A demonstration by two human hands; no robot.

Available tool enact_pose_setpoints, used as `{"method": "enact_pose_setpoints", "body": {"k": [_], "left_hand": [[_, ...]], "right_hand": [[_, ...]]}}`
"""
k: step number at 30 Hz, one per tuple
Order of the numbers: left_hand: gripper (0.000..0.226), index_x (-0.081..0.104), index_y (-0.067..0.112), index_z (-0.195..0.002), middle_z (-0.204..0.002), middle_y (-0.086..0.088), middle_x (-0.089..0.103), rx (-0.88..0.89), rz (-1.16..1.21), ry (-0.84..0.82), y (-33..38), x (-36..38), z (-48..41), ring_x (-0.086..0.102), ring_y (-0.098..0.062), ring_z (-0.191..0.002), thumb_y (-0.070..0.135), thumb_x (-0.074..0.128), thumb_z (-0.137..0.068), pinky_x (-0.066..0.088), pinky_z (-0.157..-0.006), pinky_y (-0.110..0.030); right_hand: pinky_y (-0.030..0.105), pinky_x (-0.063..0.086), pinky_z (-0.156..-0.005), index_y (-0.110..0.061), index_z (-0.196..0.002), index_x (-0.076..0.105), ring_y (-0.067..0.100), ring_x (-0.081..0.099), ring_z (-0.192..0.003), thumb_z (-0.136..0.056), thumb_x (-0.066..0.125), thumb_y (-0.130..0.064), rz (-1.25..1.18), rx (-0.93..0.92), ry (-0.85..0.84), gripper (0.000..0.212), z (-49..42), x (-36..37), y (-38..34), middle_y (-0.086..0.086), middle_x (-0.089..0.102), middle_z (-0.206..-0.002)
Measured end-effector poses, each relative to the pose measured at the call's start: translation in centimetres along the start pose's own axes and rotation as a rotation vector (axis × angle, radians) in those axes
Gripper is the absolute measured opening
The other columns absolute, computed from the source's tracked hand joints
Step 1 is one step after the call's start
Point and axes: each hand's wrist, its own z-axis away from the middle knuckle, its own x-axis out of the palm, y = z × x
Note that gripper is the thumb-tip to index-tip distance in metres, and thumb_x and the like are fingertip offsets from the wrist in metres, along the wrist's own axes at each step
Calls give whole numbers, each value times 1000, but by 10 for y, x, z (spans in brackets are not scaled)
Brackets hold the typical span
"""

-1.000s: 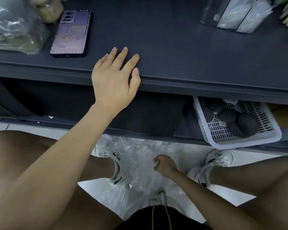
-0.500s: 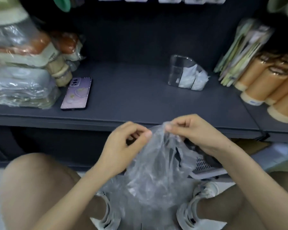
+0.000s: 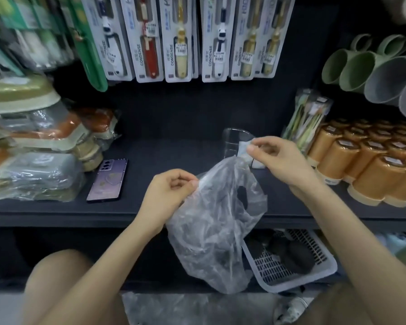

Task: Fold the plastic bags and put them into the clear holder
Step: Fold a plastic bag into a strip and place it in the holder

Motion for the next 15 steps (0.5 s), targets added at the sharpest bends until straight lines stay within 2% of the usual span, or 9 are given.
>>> {"method": "enact_pose_setpoints", "body": {"k": [1, 2, 4, 6, 8, 10, 12, 13, 15], "left_hand": [[12, 72, 17, -77, -70, 0, 70, -14, 14, 27, 2, 0, -4, 62, -11, -64, 9, 69, -86, 51, -66, -29], [11, 71, 16, -77, -68, 0, 70, -34, 36, 56, 5, 1, -8, 62, -12, -63, 8, 69, -86, 51, -66, -29], [12, 71, 15, -77, -65, 2, 69, -46, 35, 110, 11, 2, -17, 63, -12, -62, 7, 68, -85, 51, -66, -28], [12, 71, 16, -77, -66, 0, 70, -39, -11, 144, 16, 5, -24, 65, -16, -65, 8, 67, -85, 52, -66, -31], [12, 71, 15, -77, -71, -6, 71, -47, -45, 161, 20, 8, -30, 68, -27, -72, 8, 66, -85, 54, -69, -39], [14, 70, 15, -76, -71, -7, 71, -37, -56, 155, 22, 9, -33, 67, -26, -72, 7, 64, -86, 53, -70, -39], [16, 70, 18, -77, -69, 1, 71, -7, -35, 143, 20, 8, -33, 66, -13, -70, 12, 62, -89, 50, -67, -29], [17, 70, 19, -79, -70, 5, 71, 2, -20, 139, 19, 7, -32, 66, -7, -70, 20, 61, -93, 49, -67, -23], [31, 70, 20, -87, -77, 6, 73, -2, 16, 111, 17, 1, -26, 67, -3, -75, 41, 50, -97, 49, -68, -16]], "right_hand": [[16, 43, -75, -29, -95, 68, 3, 57, -82, -83, 68, -44, 28, -133, 88, 19, 8, 1, -6, -10, 64, -90], [14, 41, -80, -34, -95, 66, 2, 56, -88, -81, 68, -47, 51, -267, 95, 19, 18, 3, -14, -14, 64, -93], [15, 36, -89, -41, -94, 65, 2, 52, -98, -74, 65, -60, 163, -462, -65, 27, 38, 17, -28, -19, 62, -97], [22, 31, -96, -42, -107, 64, 2, 48, -101, -69, 59, -69, 348, -540, -200, 47, 49, 36, -30, -22, 60, -101], [27, 29, -95, -39, -116, 62, 4, 45, -96, -70, 57, -69, 440, -547, -199, 55, 49, 55, -26, -22, 57, -98], [31, 32, -94, -34, -110, 64, 5, 47, -87, -76, 66, -56, 364, -500, -138, 41, 44, 71, -22, -19, 59, -88], [30, 38, -90, -31, -90, 67, 4, 51, -79, -80, 74, -37, 233, -442, -109, 15, 41, 78, -23, -14, 62, -78], [26, 41, -85, -29, -82, 66, 4, 53, -75, -80, 75, -31, 147, -405, -116, 9, 39, 79, -24, -13, 63, -74], [16, 44, -73, -27, -74, 65, 1, 56, -70, -80, 76, -20, -35, -315, -128, 14, 35, 73, -24, -16, 64, -72]]}}
